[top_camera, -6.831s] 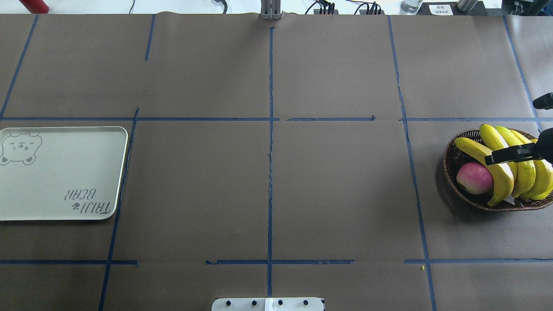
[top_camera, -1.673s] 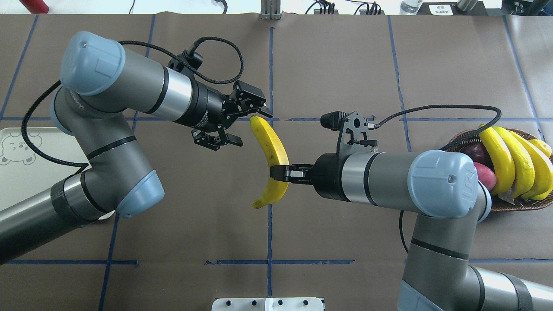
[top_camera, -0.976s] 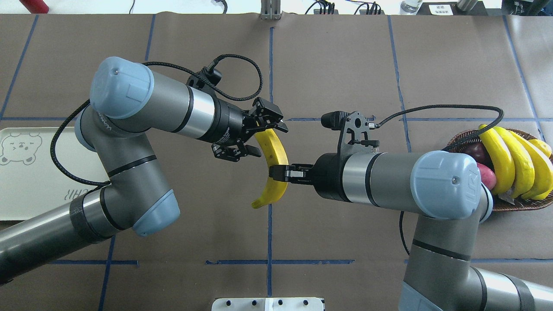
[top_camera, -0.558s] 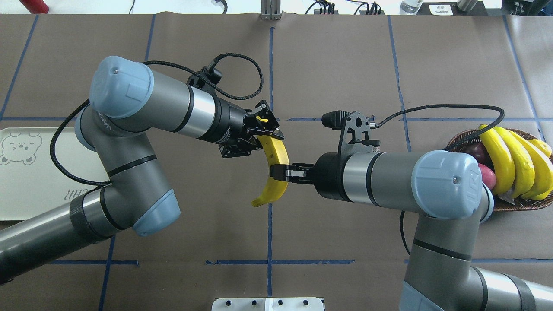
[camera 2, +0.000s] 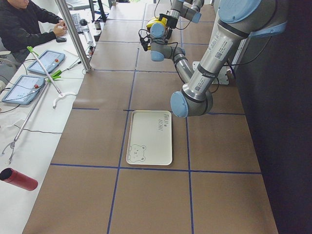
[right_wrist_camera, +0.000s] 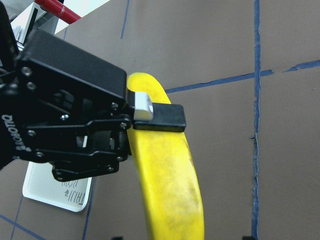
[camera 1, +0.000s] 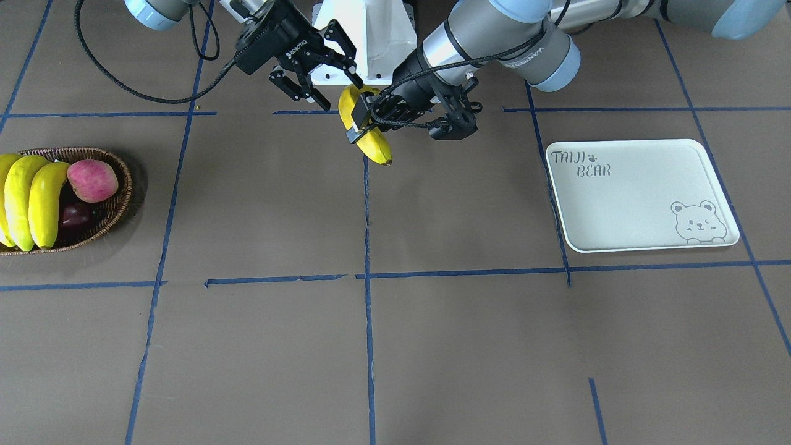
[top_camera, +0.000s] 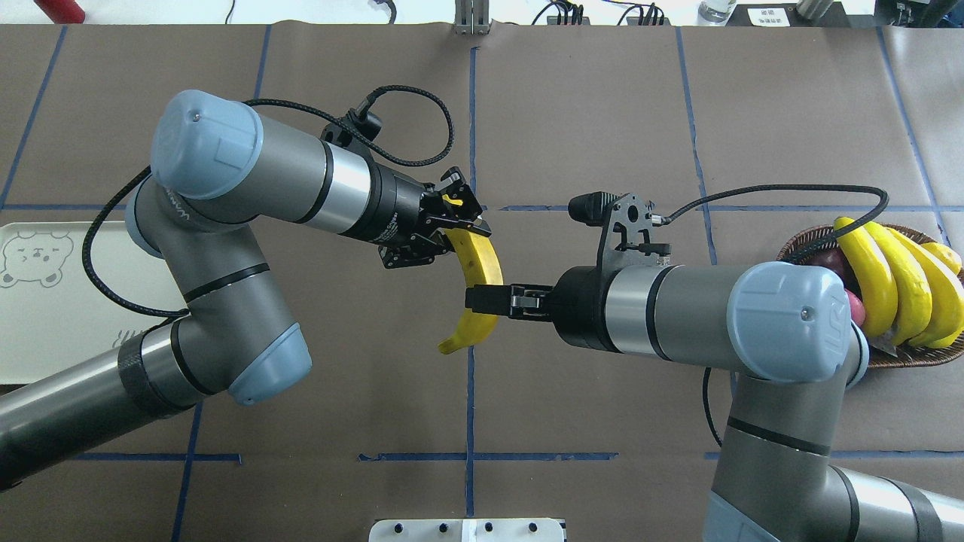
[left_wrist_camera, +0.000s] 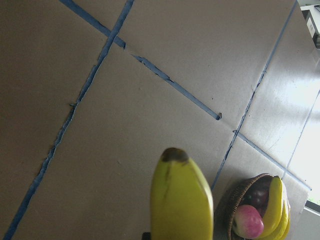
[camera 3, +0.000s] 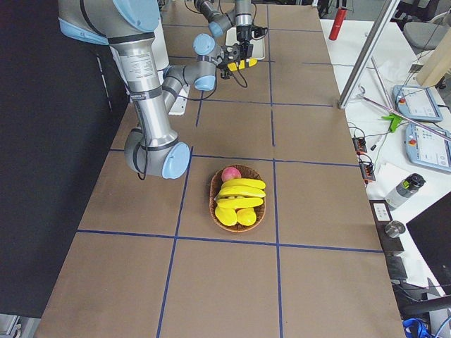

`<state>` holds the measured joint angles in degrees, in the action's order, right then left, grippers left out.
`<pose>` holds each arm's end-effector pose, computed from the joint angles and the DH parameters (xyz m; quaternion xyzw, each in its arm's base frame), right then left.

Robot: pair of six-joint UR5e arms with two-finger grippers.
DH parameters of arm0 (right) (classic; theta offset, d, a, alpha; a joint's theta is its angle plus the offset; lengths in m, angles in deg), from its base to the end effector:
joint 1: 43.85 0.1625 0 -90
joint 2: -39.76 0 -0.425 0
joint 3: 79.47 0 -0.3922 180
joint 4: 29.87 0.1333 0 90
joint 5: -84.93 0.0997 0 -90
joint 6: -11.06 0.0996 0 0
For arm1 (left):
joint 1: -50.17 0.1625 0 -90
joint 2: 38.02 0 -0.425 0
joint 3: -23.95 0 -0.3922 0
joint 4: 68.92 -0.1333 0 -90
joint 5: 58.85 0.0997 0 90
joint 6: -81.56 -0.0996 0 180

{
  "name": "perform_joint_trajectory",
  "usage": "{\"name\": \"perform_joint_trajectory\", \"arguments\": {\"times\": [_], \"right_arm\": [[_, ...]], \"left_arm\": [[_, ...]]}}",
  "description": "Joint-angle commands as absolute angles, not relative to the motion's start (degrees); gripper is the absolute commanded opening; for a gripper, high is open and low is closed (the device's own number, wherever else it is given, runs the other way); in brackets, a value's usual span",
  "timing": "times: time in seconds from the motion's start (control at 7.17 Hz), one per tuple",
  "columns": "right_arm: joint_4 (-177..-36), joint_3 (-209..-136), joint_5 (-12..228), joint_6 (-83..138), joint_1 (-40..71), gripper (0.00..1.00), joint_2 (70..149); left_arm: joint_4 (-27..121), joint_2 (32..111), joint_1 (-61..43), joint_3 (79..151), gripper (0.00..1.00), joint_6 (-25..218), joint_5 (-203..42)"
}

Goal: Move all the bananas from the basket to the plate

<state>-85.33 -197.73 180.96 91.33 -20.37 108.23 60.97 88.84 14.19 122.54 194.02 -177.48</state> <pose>-0.4258 -0.3189 0.1689 0.1542 -0.6535 0.0536 0.7391 0.4557 -0.4366 0.1308 -0.1032 0.6736 -0.2015 0.7036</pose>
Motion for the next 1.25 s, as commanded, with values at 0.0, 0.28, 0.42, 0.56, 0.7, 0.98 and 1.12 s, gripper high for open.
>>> {"name": "perform_joint_trajectory", "arguments": {"times": [0.0, 0.28, 0.42, 0.56, 0.7, 0.98, 1.12], "right_arm": [[-85.4, -199.4, 181.6, 91.6, -20.3, 1.0, 108.7], [-85.3, -202.3, 181.7, 91.6, -20.2, 1.0, 111.2], [-85.5, -203.7, 181.8, 91.6, -20.0, 1.0, 113.2], [-91.7, -206.4, 181.8, 91.5, -19.9, 1.0, 114.3], [-104.0, -211.3, 182.1, 90.9, -19.3, 1.0, 113.4], [-111.3, -213.6, 184.6, 87.8, -17.1, 1.0, 114.3], [-111.3, -213.4, 185.8, 86.7, -16.1, 1.0, 115.3]], "left_arm": [[53.9, 88.4, 12.0, 121.9, 0.0, 193.1, -177.1], [46.3, 82.8, 7.5, 122.0, 0.0, 179.9, -177.8], [46.1, 79.2, 4.1, 121.9, 0.0, 174.4, -178.4], [45.4, 74.0, -0.8, 122.0, 0.0, 167.6, -183.1], [45.3, 66.8, -7.4, 122.5, 0.0, 157.4, -186.8], [45.4, 56.1, -10.3, 120.7, 0.0, 139.5, -186.5], [46.1, 52.2, -10.5, 119.4, 0.0, 136.6, -186.6]]}}
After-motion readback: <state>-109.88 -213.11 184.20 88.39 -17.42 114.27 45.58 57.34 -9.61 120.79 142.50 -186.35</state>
